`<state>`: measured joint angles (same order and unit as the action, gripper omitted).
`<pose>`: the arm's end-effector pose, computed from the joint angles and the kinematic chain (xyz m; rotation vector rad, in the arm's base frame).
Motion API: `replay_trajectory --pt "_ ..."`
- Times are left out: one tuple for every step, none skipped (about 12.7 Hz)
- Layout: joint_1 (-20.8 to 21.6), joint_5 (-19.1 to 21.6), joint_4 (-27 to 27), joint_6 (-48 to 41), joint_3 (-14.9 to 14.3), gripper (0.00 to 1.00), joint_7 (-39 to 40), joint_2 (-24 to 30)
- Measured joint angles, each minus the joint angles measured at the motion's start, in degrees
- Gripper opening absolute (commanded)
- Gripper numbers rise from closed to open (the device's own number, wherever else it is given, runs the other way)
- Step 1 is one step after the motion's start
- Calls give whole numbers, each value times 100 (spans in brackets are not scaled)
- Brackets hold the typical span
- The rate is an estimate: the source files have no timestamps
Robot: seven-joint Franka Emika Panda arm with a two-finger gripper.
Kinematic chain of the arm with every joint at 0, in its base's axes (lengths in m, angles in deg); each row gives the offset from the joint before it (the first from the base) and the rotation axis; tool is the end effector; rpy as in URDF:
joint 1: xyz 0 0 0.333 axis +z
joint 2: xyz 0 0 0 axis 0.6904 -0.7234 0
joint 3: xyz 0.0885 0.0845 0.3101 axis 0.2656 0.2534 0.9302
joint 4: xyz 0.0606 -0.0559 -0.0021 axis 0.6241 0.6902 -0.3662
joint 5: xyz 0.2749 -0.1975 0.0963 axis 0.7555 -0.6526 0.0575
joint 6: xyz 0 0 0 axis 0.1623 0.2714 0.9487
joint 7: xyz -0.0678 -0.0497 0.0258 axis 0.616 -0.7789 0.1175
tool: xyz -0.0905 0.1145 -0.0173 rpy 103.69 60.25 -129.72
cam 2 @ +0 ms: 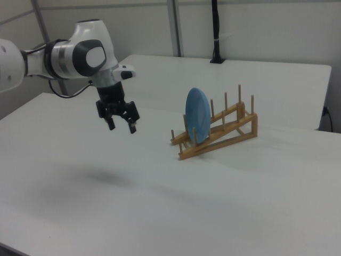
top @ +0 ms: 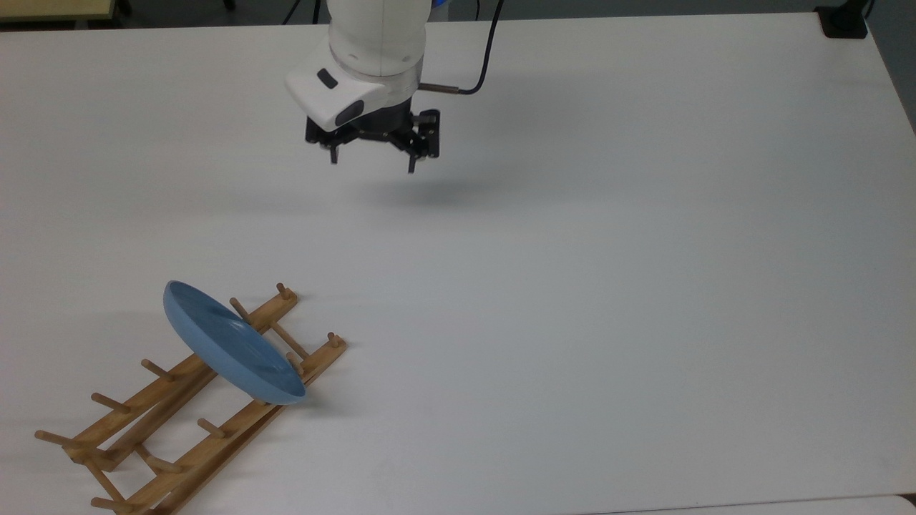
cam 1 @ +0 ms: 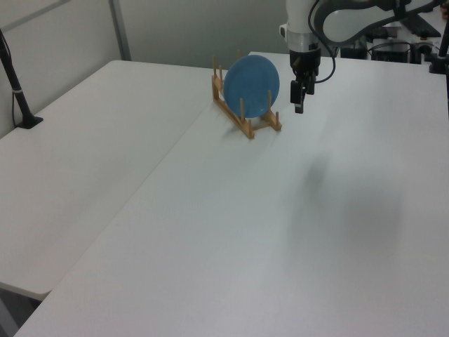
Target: Place plate in plate rack
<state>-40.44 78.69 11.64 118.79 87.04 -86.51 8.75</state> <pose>0.5874 0.0266 0.4556 3.0107 -0.0442 -0.0280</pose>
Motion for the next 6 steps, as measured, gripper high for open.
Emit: replay_trajectory --pt "-2 118 -2 -209 36 100 1 53" --pt "-2 245 -4 -414 59 100 1 144" --pt "-2 341 -3 -594 70 100 2 260" --pt "-3 389 4 -707 71 100 2 380" --pt "-10 404 13 -759 63 100 1 483" --pt "-16 405 23 -766 24 100 0 553"
